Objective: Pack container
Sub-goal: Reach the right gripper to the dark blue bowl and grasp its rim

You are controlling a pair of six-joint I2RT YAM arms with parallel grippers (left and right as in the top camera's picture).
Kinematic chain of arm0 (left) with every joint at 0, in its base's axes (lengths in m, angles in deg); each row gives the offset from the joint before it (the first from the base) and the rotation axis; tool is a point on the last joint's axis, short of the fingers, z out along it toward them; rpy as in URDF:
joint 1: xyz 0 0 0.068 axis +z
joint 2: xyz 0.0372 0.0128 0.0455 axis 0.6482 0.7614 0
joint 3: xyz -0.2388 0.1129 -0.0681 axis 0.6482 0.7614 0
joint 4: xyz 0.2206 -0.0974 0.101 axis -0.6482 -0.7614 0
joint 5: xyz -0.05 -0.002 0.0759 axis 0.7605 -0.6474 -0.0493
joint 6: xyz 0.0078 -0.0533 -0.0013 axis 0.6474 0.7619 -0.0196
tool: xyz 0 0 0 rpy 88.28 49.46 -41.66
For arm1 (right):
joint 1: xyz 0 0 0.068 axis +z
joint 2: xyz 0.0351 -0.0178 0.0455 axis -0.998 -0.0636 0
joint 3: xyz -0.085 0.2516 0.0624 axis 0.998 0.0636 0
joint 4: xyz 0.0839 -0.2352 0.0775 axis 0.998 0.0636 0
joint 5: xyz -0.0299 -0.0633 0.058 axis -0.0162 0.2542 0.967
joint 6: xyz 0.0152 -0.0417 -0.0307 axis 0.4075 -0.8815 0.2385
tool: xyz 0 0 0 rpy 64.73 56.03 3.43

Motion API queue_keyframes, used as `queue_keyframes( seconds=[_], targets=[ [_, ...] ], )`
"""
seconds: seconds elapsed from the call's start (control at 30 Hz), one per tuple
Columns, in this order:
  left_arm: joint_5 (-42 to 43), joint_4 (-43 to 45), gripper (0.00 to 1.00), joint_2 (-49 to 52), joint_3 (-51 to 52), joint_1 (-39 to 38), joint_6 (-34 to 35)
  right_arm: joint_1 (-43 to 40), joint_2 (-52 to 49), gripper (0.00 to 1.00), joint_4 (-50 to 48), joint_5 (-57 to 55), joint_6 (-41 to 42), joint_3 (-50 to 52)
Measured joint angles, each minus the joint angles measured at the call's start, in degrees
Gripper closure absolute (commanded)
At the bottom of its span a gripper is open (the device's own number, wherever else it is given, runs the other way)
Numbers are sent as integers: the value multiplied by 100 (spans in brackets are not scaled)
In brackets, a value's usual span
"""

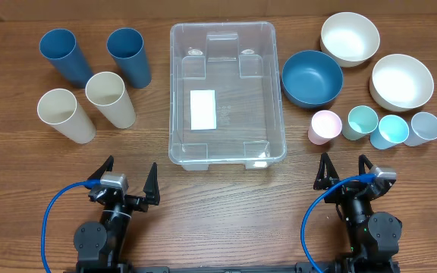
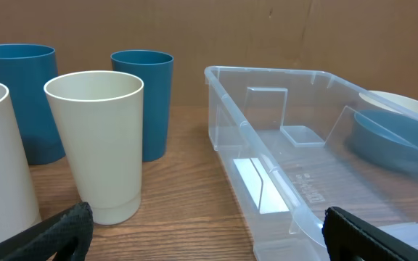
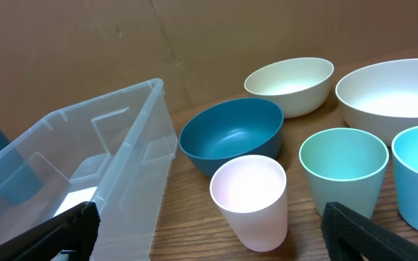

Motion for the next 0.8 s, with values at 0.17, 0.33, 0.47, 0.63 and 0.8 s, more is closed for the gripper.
queue_keyframes(
  seconds=[0.17, 0.33, 0.47, 0.63, 0.8],
  targets=[
    [0, 0, 0, 0, -2, 0, 0, 0, 0, 0, 0, 0, 0, 0],
    [0, 0, 0, 0, -2, 0, 0, 0, 0, 0, 2, 2, 0, 0],
    [0, 0, 0, 0, -2, 0, 0, 0, 0, 0, 0, 0, 0, 0],
    [0, 0, 0, 0, 0, 0, 0, 0, 0, 0, -2, 0, -2, 0],
    [0, 0, 0, 0, 0, 0, 0, 0, 0, 0, -101, 595, -28, 0]
  ],
)
